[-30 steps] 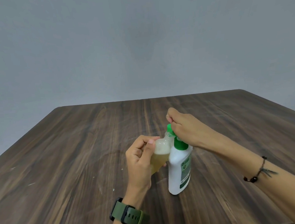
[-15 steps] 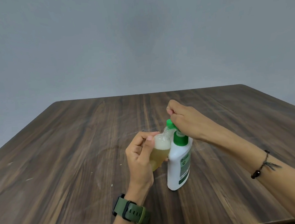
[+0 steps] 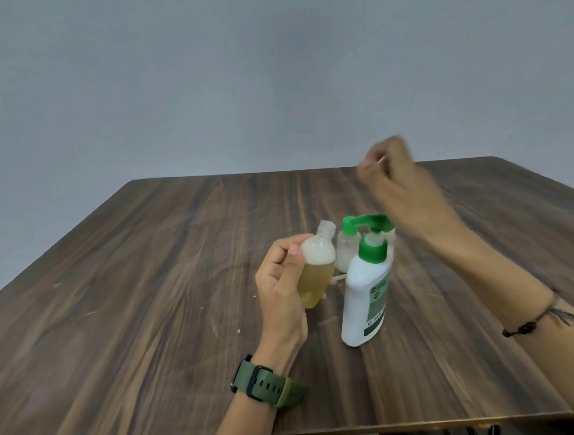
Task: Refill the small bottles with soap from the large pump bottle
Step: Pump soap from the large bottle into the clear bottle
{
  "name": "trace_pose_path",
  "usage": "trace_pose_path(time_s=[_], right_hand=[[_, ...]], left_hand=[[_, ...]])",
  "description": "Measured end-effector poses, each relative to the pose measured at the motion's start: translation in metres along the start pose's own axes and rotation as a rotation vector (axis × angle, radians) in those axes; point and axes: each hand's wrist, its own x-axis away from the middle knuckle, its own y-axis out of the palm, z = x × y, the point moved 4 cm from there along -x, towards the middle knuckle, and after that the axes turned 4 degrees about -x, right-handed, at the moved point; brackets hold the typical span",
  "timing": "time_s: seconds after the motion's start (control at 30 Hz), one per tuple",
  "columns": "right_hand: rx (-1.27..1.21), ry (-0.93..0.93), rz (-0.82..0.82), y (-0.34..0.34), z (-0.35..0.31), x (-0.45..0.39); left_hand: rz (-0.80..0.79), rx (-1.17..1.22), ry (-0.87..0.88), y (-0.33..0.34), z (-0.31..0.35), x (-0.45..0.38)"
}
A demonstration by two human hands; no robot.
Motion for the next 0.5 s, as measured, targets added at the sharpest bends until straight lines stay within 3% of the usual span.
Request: trace_pose_path(time_s=[0.07,0.1,0.2,0.33,0.5], right_hand=[[-0.116,-0.157,0.221,-0.014,-0.017,0.014],[-0.182,-0.202,0.239,-0.015,-0.022,0.024],[-0.107,-0.266,-0.015,0.02,-0.033,0.06],[0.511,-0.217,-0.456,0.101,-0.015,0.076],[0.929,-0.136,-0.568,0.148,0.003,0.05]], left_hand=[[0.003,0.012,0.028,-0.013,0.009,0.0],[0.007,0.005,0.043,-0.022,0.014,0.0],[0.021,-0.087,0.095,-0.051,0.029,0.001],[0.04,-0.142,0.129,-0.076,0.043,0.004],[0.037,-0.159,0.126,-0.082,0.044,0.009]])
